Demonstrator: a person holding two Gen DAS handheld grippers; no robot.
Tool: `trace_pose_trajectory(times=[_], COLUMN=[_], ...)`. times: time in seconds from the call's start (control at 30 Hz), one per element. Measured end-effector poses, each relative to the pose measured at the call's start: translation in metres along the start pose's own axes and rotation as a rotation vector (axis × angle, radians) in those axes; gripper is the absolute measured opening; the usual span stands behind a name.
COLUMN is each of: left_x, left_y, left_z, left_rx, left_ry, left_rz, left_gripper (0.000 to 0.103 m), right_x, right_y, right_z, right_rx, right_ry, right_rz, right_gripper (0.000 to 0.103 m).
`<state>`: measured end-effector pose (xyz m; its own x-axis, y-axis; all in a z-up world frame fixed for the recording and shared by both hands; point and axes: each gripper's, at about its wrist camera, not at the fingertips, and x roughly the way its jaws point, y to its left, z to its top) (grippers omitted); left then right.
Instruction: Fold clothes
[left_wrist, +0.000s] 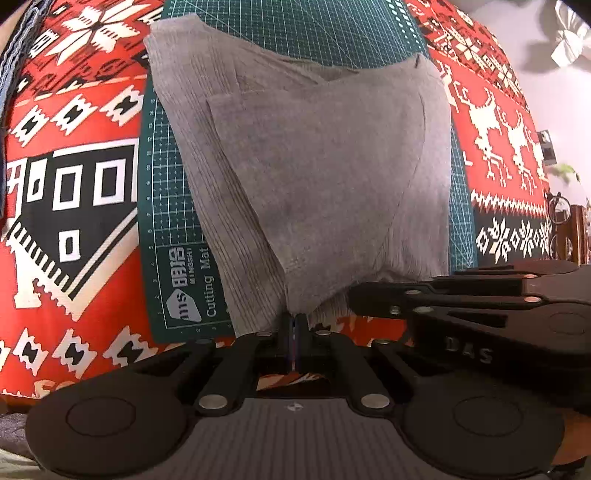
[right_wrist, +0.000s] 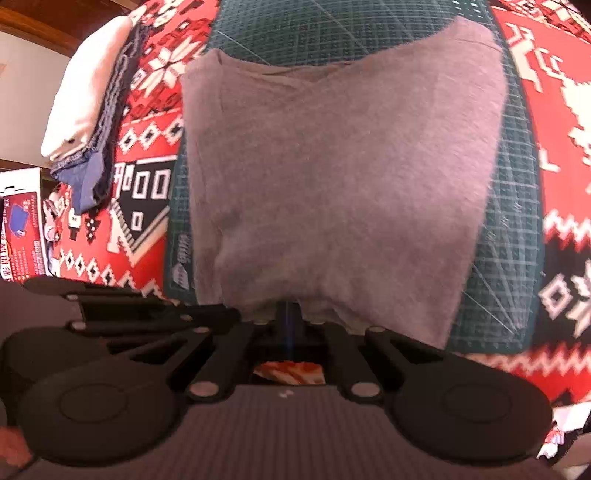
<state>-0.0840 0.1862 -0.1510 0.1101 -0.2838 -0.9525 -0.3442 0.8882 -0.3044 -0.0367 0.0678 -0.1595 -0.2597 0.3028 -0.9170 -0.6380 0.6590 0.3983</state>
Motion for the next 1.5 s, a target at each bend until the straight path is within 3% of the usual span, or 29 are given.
trace_pose_trajectory(times=[0.2,0.47,0.73,0.87,0.97,1.3,1.5], left_x=[-0.012,-0.035,-0.009,0.002,0.008,0.010,-0.005], left_y=[0.004,-0.032,-0.061,-0.063,-0.062,-0.067,-0.074], left_z=[-0.007,0.011,0.040,0.043,0.044,0.046,0.055], left_rx=[0.017,0.201,0.316,0.369,0.389,0.442,0.428], left_ry=[0.023,-0.043,-0.050,-0.024,-0.008,0.022,0.004], left_rz=[0.002,-0.045,-0.067,-0.045,-0.038,-0.033,-0.094], left_gripper=[0.002,0.002,0.002,0.002,0.002,0.002,0.002], right_x=[-0.029,-0.017,-0.015,-0.035,-0.037,-0.021,-0.045], right_y=[-0.016,-0.035,-0.051,-0.050,-0.052,-0.066,-0.063], right_z=[-0.004,0.007,-0.015,-0.018,-0.012,-0.035,-0.018], right_rx=[0.026,0.086,0.134,0.130,0.145,0.184,0.171], right_ry=[-0.052,-0.076,-0.034,-0.102,-0.143,-0.101,-0.219], right_rz=[-0.024,-0.082,-0.094,-0.079,-0.089,-0.107,-0.099], right_gripper=[0.000,0.000,0.000,0.001,0.001,0.000,0.000])
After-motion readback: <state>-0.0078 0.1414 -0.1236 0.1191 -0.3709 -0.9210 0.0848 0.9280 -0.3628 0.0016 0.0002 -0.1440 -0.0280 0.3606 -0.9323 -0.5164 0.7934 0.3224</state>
